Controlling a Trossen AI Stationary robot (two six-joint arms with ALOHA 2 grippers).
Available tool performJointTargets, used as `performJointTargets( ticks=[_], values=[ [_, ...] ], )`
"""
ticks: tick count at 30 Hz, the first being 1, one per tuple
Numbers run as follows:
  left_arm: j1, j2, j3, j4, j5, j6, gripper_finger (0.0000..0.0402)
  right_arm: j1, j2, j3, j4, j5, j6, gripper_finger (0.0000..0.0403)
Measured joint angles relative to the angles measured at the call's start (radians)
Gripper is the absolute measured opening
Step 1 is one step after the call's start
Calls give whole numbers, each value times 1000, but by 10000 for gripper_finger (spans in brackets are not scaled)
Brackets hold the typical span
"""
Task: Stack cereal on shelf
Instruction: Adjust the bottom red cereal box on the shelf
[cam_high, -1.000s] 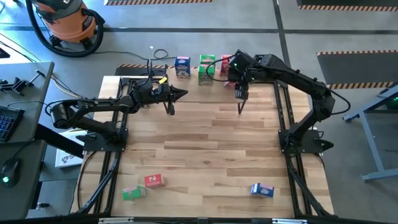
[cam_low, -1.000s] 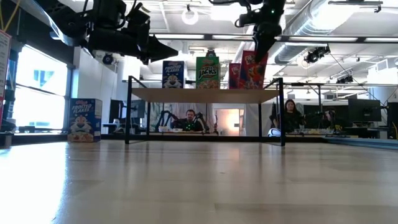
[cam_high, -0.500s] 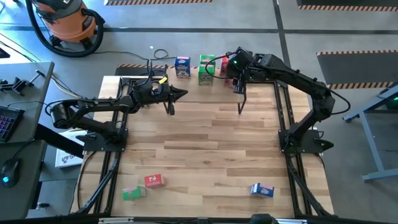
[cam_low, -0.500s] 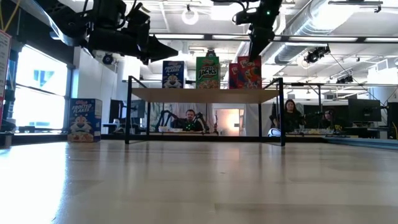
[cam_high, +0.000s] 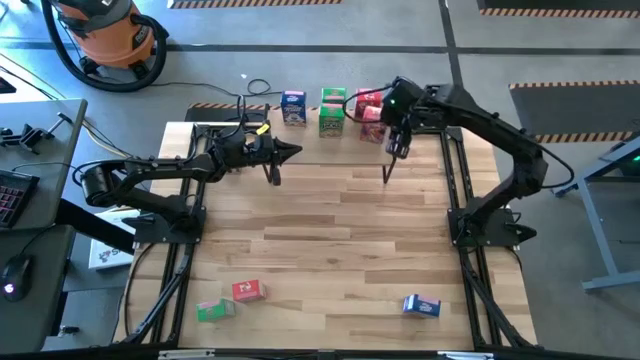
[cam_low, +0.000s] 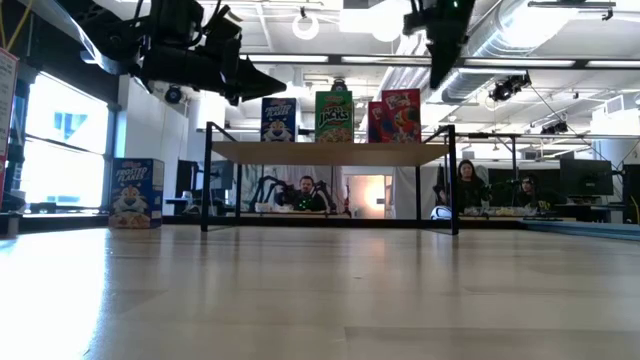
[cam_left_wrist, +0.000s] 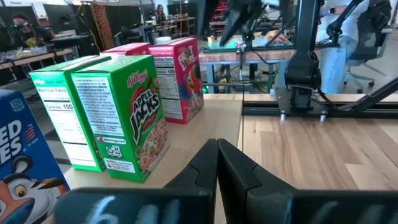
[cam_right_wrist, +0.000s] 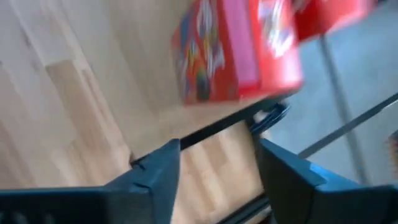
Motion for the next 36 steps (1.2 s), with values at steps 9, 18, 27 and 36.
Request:
performJointTargets(
  ticks=[9,18,27,36],
  values=[
    [0,0,0,0,0,0,0,-43,-19,-321,311,29,27,24],
    [0,0,0,-12,0,0,0,-63,-20,-432,551,43,36,19],
    [35,-98,40,-203,0,24,0,-75,-20,-431,603,43,17,2],
    [96,-217,346,-1018,-168,149,0,-79,-259,-573,642,-34,-50,0]
  ],
)
